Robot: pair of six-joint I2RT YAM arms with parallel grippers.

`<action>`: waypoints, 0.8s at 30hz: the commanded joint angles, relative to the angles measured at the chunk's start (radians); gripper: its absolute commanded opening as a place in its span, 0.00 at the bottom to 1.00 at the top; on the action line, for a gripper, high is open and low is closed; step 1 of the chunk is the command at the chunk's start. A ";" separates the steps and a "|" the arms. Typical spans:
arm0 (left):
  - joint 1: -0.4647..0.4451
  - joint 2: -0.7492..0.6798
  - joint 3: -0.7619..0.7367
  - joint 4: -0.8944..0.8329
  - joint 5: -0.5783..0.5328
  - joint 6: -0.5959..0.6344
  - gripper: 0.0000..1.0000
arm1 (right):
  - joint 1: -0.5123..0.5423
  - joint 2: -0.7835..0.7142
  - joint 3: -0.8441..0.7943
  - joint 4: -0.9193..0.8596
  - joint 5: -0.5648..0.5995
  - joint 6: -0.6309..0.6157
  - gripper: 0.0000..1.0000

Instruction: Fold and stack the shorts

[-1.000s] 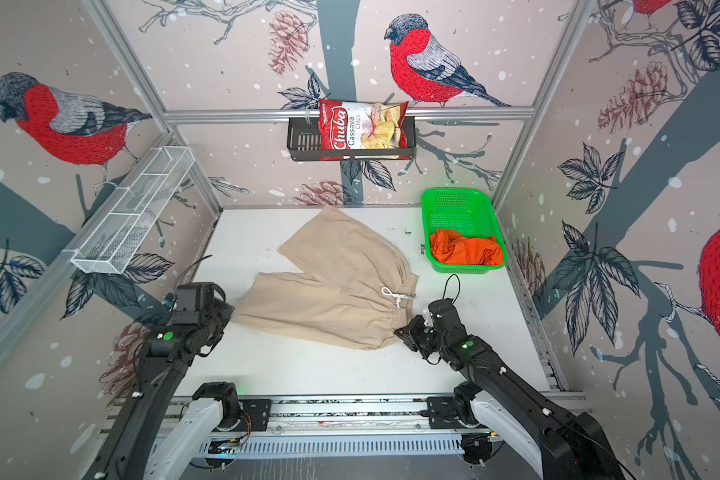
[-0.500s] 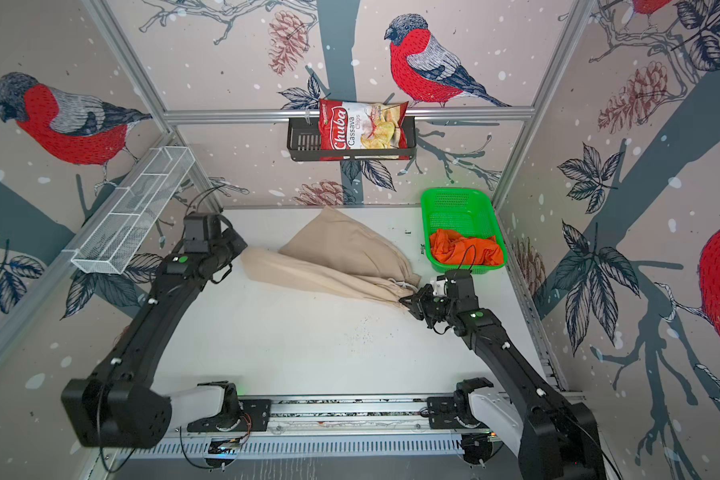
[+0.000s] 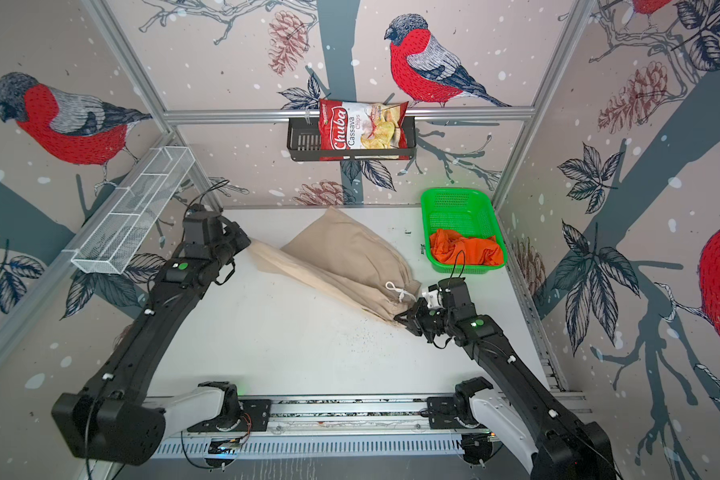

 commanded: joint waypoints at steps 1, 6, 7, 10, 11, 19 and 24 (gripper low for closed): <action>0.002 -0.084 -0.047 -0.037 -0.054 -0.022 0.00 | 0.053 -0.081 -0.031 -0.078 0.054 0.072 0.00; 0.002 -0.235 -0.120 -0.125 -0.084 -0.035 0.00 | 0.130 -0.255 -0.076 -0.160 0.107 0.176 0.00; 0.002 -0.255 -0.128 -0.136 -0.086 -0.037 0.00 | 0.133 -0.279 -0.080 -0.165 0.110 0.188 0.00; 0.002 -0.290 -0.134 -0.155 -0.089 -0.032 0.00 | 0.133 -0.305 -0.081 -0.155 0.110 0.207 0.00; 0.002 -0.288 -0.129 -0.152 -0.088 -0.026 0.00 | 0.133 -0.297 -0.075 -0.148 0.107 0.204 0.00; 0.001 -0.130 -0.025 -0.029 -0.059 0.052 0.00 | 0.094 -0.160 0.011 -0.121 0.069 0.141 0.00; -0.007 0.003 0.054 0.061 -0.037 0.097 0.00 | -0.001 -0.080 0.055 -0.119 -0.011 0.077 0.00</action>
